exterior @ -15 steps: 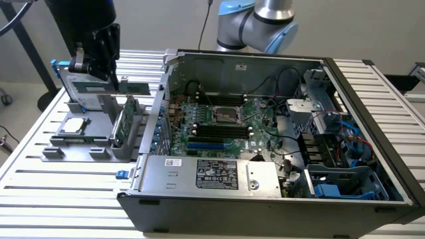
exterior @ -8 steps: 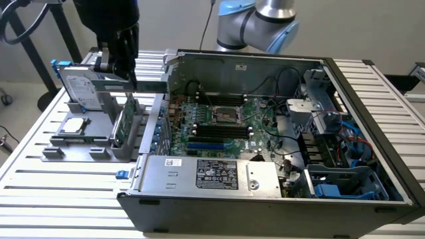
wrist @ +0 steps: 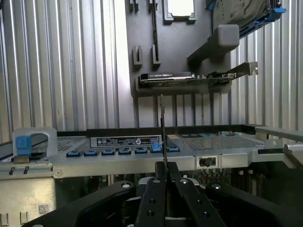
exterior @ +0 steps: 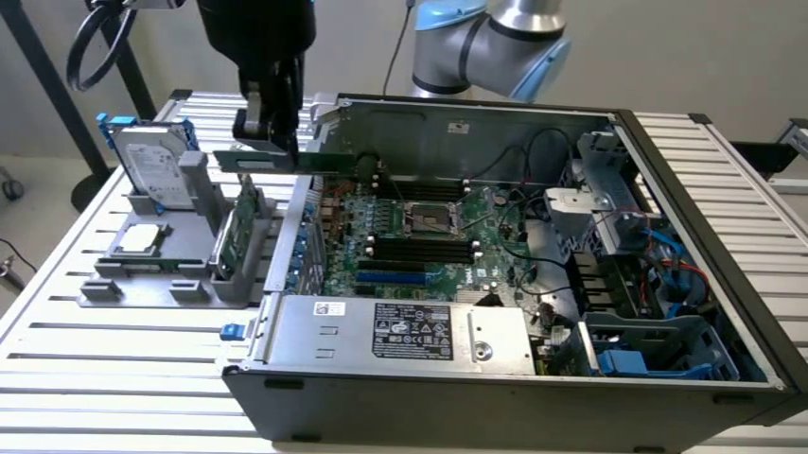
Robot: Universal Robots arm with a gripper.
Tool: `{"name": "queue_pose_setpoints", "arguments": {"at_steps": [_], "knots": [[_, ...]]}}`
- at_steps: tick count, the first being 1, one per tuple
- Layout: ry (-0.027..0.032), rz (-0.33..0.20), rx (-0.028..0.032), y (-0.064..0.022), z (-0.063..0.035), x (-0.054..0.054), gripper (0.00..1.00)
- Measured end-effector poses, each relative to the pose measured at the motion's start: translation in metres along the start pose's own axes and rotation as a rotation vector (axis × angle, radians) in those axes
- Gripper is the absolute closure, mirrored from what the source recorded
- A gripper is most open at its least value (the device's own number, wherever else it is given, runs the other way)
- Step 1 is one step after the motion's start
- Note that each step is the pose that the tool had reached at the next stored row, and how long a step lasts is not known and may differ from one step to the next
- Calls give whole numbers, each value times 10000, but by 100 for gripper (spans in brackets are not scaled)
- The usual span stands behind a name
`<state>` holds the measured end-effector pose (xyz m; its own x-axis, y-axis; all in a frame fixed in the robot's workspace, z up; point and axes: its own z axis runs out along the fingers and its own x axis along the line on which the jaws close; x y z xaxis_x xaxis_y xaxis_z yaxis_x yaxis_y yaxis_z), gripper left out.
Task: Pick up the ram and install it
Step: 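Pick up the ram and move it above insertion slot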
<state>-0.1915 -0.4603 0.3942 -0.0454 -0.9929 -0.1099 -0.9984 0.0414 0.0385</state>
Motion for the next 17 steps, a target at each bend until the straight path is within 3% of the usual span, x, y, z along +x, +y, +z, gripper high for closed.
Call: {"name": "queue_pose_setpoints", "arguments": {"at_steps": [3,9,10,17], "knots": [[-26,-26,-6,-133,-5,-6,86],[-23,-99,-23,-393,-7,-17,86],[-23,-107,-27,-483,-5,-21,86],[-20,-125,-49,-803,18,-32,86]]}}
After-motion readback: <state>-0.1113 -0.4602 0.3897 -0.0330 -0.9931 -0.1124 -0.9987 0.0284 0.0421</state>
